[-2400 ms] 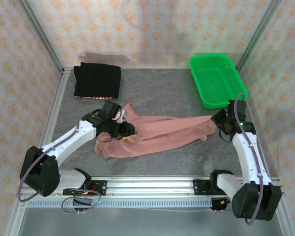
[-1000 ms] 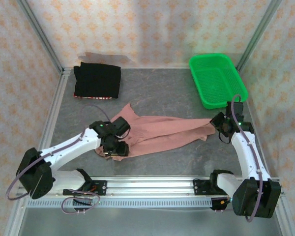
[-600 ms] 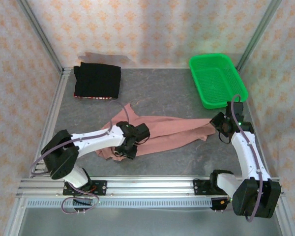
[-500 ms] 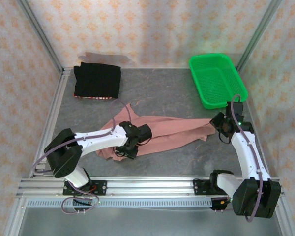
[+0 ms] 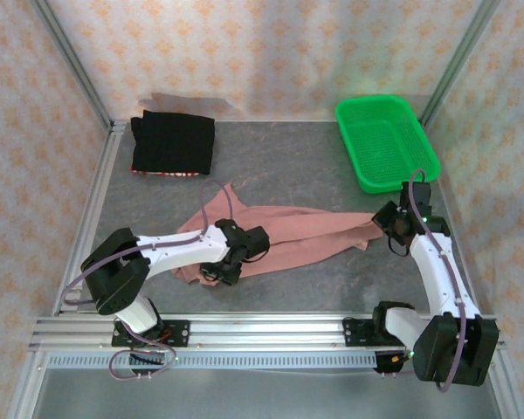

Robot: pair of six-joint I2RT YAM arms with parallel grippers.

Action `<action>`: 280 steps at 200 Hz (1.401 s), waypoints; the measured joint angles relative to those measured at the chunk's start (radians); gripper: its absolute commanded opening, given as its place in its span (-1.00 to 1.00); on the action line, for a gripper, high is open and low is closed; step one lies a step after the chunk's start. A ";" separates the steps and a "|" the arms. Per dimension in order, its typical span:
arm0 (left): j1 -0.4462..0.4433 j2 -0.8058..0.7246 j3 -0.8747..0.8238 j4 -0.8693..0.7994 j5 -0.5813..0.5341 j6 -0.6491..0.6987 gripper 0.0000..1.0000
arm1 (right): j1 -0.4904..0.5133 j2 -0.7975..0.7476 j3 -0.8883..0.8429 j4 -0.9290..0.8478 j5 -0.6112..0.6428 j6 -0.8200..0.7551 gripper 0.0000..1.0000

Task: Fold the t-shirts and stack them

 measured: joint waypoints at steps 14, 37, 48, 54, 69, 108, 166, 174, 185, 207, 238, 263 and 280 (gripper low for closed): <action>-0.005 0.011 -0.011 0.000 0.000 0.000 -0.20 | 0.000 0.004 0.000 0.000 0.000 0.000 -1.00; -0.005 0.032 -0.030 0.009 0.000 0.000 -0.20 | 0.000 0.008 0.000 0.000 0.000 -0.003 -1.00; -0.005 0.037 -0.035 0.012 0.000 0.000 -0.22 | 0.000 0.011 0.000 0.000 0.000 -0.004 -1.00; -0.005 0.040 -0.036 0.014 0.000 0.000 -0.24 | 0.000 0.013 0.000 0.000 0.000 -0.006 -1.00; -0.005 0.047 -0.040 0.019 -0.003 0.000 -0.29 | 0.000 0.017 0.000 0.000 0.000 -0.008 -1.00; -0.005 0.050 -0.043 0.040 -0.005 -0.003 -0.55 | 0.000 0.024 0.000 0.000 0.000 -0.011 -1.00; -0.005 0.050 -0.066 0.047 -0.010 -0.003 -1.00 | 0.000 0.028 0.000 0.000 -0.001 -0.010 -1.00; -0.005 0.048 -0.063 0.042 -0.015 -0.003 -1.00 | 0.000 0.028 0.000 0.000 -0.003 -0.011 -1.00; -0.005 0.036 -0.055 0.024 -0.025 -0.003 -1.00 | 0.000 0.028 0.003 -0.002 -0.003 -0.011 -1.00; 0.014 -0.047 -0.015 -0.024 -0.027 -0.005 -1.00 | 0.000 0.028 0.024 -0.008 -0.003 -0.015 -1.00; 0.134 -0.261 0.096 -0.108 -0.034 -0.010 -1.00 | 0.000 0.028 0.072 -0.032 -0.008 -0.042 -1.00; 0.293 -0.423 0.208 -0.159 -0.029 -0.008 -1.00 | 0.000 0.027 0.109 -0.064 -0.013 -0.072 -1.00; 0.415 -0.511 0.283 -0.182 -0.024 -0.002 -1.00 | 0.000 0.018 0.116 -0.087 -0.032 -0.090 -1.00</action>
